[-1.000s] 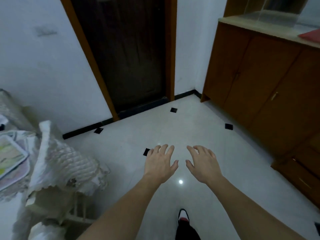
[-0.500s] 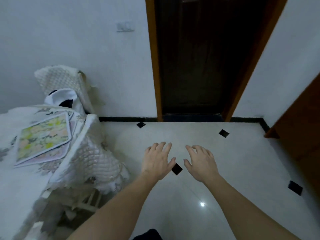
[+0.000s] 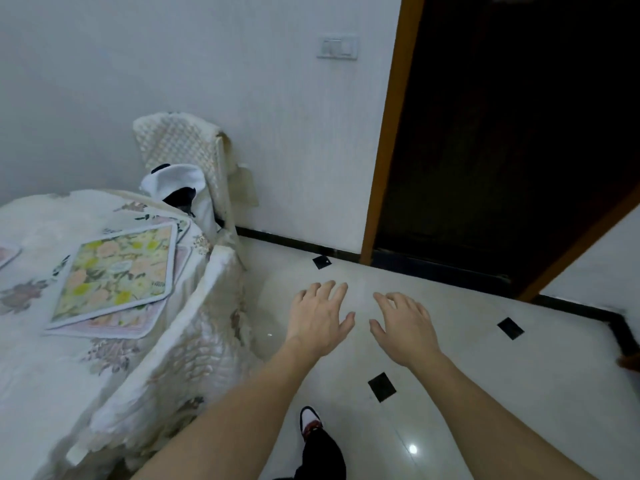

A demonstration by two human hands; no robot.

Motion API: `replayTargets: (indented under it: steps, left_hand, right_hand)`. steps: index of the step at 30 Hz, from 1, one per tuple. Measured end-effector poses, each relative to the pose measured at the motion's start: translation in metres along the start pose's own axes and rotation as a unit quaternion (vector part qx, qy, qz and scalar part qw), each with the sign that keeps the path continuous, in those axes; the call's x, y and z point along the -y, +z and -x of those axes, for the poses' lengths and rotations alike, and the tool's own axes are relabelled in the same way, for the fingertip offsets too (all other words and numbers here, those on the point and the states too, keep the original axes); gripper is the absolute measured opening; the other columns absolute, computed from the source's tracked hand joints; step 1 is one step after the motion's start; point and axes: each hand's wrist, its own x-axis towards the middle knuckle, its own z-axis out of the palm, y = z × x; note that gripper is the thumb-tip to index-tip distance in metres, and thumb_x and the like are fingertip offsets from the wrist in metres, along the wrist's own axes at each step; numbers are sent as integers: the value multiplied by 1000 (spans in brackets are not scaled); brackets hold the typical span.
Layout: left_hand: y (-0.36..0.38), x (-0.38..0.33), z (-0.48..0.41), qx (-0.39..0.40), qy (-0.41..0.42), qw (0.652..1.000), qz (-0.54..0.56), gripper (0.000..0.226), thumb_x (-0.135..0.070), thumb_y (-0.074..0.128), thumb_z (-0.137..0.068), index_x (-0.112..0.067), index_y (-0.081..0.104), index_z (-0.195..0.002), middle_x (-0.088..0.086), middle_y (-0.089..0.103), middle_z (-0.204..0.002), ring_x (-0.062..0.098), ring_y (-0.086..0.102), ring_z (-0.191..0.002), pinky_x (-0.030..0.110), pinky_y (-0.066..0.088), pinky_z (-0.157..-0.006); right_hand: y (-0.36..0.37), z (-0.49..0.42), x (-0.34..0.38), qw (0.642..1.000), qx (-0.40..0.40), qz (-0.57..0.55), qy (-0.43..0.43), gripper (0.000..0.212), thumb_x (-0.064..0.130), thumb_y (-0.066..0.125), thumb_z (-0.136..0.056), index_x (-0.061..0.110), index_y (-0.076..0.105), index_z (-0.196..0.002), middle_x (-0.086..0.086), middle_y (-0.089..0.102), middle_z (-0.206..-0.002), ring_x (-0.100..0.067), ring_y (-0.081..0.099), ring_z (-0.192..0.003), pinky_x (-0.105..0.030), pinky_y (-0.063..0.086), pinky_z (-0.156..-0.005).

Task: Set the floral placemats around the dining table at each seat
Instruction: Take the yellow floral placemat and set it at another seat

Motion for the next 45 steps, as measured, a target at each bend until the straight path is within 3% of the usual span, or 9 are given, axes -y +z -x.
replayTargets:
  steps: [6, 12, 19, 27, 38, 45]
  left_hand:
    - [-9, 83, -90, -27, -44, 999, 11, 60, -58, 34, -94, -25, 35, -145, 0, 47, -145, 22, 45, -129, 39, 40, -103]
    - [-18, 173, -127, -40, -121, 992, 12, 55, -56, 38, -92, -24, 44, -136, -2, 55, -133, 23, 53, -117, 40, 45, -94]
    - [-26, 269, -119, -50, -249, 967, 12, 58, -59, 34, -90, -28, 42, -139, -3, 52, -138, 22, 48, -124, 41, 43, -99]
    - [-28, 370, -67, -35, -426, 904, -9, 60, -58, 33, -92, -27, 39, -144, -2, 47, -147, 24, 43, -131, 43, 40, -104]
    - [-10, 457, -22, -30, -664, 746, 36, 59, -57, 37, -93, -28, 41, -143, -2, 49, -145, 23, 45, -131, 41, 42, -103]
    - [19, 473, -7, -65, -797, 583, 145, 59, -59, 39, -94, -26, 41, -143, 2, 47, -144, 28, 47, -124, 43, 47, -96]
  right_hand:
    - [-16, -143, 37, 999, -1, 31, -44, 55, 48, 42, -95, 27, 35, -145, -1, 45, -144, -21, 39, -134, -41, 30, -113]
    - [-18, -238, 104, 990, -12, 41, -132, 51, 47, 45, -92, 25, 45, -139, 0, 54, -132, -21, 48, -121, -40, 37, -103]
    - [-2, -306, 201, 970, 16, 34, -242, 48, 46, 45, -93, 22, 48, -134, -3, 54, -132, -23, 49, -121, -41, 38, -100]
    - [33, -362, 340, 912, 49, 7, -407, 48, 42, 49, -90, 24, 48, -135, -3, 57, -128, -24, 51, -118, -41, 39, -100]
    - [88, -446, 508, 793, 130, 22, -595, 50, 41, 49, -92, 20, 47, -138, -5, 55, -133, -26, 51, -121, -44, 43, -100]
    - [122, -488, 573, 769, 172, 29, -615, 45, 37, 46, -96, 17, 48, -136, -9, 54, -128, -28, 51, -113, -39, 48, -85]
